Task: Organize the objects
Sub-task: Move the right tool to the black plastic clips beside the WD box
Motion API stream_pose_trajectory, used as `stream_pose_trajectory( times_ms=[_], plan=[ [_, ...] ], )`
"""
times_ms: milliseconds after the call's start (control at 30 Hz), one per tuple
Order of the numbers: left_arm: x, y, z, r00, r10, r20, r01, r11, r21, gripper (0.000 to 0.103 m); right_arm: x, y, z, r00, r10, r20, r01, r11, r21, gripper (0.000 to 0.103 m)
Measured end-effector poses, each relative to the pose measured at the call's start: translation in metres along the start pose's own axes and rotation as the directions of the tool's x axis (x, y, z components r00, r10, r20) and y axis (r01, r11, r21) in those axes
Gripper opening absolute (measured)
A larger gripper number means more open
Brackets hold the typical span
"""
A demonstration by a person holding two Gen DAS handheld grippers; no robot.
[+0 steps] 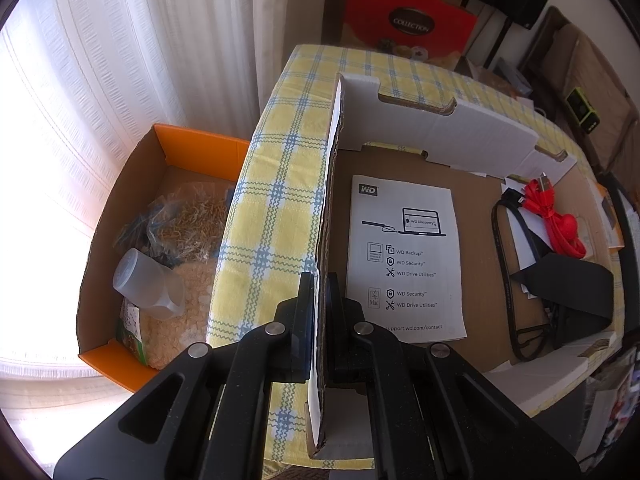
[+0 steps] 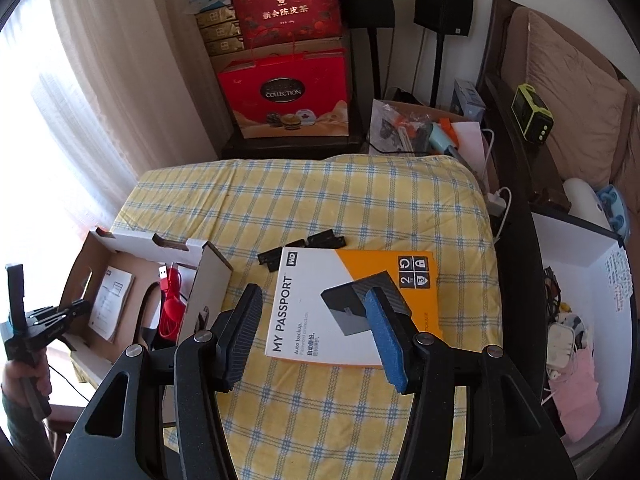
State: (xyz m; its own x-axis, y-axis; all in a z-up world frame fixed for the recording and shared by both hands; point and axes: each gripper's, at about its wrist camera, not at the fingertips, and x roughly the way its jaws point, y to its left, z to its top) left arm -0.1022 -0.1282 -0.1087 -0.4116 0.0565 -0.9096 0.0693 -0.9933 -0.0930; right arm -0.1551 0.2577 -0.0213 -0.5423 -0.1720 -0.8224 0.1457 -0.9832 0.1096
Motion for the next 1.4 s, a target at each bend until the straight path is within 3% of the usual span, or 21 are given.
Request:
stream_pose_trajectory(
  times_ms=[467,733,1400],
  plan=[
    [0.003,0.002,-0.001,1.000,-0.003,-0.007,0.003,1.000,-0.002,0.004,0.073,-0.028,0.044,0.993,-0.064,-0.095,0.066,0.998,0.021,0.055],
    [0.005,0.003,-0.002,1.000,-0.007,-0.011,0.007,1.000,-0.002,0.004,0.119,-0.035,0.057,0.987,-0.041,-0.155,0.054,0.995,0.081,0.055],
    [0.003,-0.004,0.003,1.000,0.007,0.001,-0.007,1.000,0.017,0.004,0.127,-0.012,0.040,0.975,-0.040,-0.221,0.033,0.999,-0.032,0.053]
  ],
)
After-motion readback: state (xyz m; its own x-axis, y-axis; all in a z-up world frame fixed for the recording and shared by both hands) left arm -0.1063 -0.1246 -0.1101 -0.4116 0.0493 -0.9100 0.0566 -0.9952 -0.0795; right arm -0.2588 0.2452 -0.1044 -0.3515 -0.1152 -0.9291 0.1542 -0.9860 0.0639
